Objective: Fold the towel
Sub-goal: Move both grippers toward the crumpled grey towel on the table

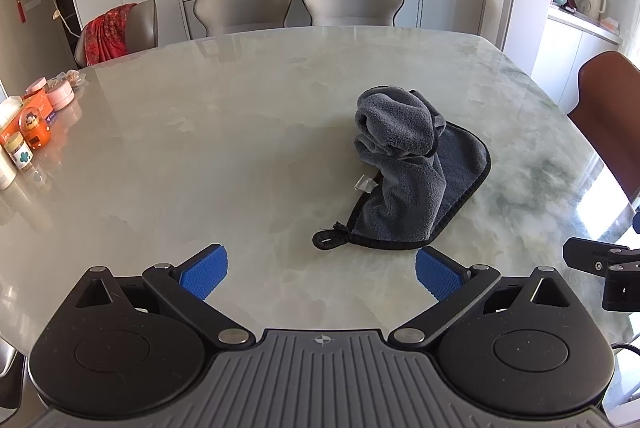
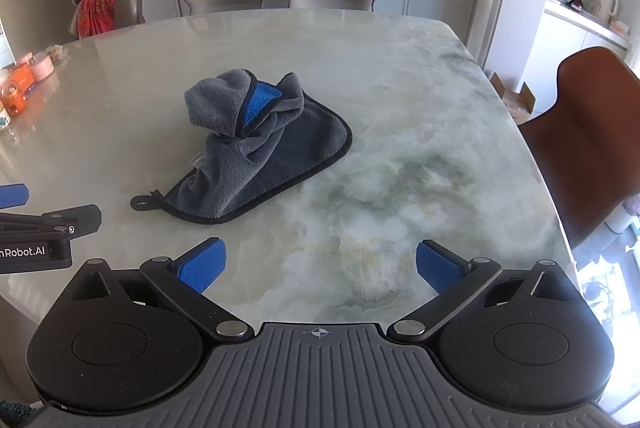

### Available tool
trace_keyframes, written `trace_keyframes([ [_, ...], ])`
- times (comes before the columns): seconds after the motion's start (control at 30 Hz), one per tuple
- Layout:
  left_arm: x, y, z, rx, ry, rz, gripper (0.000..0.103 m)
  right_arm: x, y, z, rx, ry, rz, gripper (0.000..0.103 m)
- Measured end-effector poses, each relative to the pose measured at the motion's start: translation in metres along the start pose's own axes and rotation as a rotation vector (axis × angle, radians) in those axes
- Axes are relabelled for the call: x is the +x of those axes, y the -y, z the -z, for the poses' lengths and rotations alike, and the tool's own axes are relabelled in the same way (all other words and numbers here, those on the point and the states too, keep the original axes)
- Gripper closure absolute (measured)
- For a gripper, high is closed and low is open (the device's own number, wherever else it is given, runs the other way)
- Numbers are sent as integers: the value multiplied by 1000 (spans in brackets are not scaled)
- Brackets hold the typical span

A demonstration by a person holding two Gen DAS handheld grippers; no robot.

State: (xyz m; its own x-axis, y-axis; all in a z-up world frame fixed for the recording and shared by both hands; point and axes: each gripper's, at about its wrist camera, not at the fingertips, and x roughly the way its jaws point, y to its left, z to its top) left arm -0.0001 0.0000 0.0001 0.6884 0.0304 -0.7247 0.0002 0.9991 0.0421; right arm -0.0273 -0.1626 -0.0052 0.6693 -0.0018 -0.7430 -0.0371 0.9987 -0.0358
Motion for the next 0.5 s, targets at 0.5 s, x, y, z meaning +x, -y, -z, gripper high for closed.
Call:
trace_keyframes([
  [0.5,4,-2,2,-12,-22,21,1,3,0,-1,-1,-8,-3,1],
])
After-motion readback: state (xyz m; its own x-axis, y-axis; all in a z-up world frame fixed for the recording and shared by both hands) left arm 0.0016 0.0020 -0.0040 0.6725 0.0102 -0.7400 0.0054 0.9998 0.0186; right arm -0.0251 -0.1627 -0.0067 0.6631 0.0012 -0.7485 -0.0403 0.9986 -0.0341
